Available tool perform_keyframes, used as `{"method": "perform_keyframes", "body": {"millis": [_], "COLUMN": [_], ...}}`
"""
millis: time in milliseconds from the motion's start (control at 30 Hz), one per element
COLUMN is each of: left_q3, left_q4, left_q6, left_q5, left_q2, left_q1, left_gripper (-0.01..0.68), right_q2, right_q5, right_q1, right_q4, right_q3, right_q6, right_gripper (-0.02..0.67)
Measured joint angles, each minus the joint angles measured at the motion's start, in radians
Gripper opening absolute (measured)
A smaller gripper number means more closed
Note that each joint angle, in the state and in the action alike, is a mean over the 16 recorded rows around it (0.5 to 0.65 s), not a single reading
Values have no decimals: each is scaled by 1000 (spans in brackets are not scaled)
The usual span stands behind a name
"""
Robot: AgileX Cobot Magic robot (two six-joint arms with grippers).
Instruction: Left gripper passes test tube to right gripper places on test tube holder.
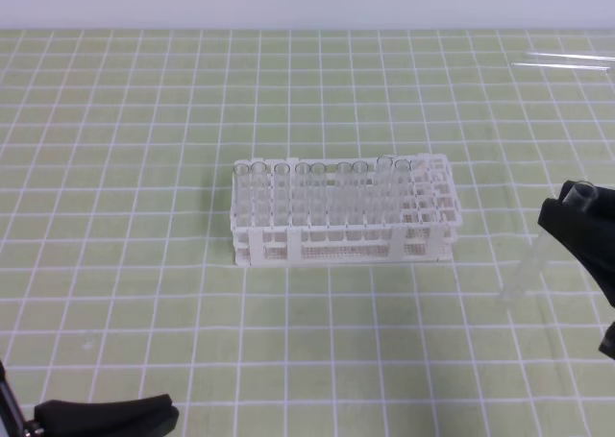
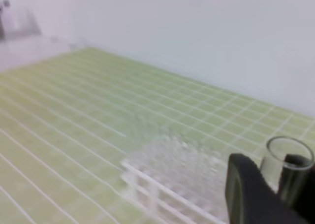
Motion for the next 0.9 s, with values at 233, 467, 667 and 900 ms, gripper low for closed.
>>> {"method": "perform_keyframes", "body": {"millis": [233,467,667,900], "left_q3": [0,-1,-1,0], "left_q4": [0,-2,-2,-1], "left_q6": [3,5,5,8], "left_q5": [1,3,4,2], "left_q2": [-1,-3,-3,-2], "left_q1": [0,-1,-1,0], "left_gripper": [0,0,0,0], "right_q2": [95,246,365,465], "right_q5": [-21,13,7,-75], "right_q1": [0,3,32,82], "right_q4": [21,22,23,25], "right_q3": [-38,-140,-246,-322], "right_q6": [-109,-157,-211,-290], "right_gripper": [102,102,102,102]}}
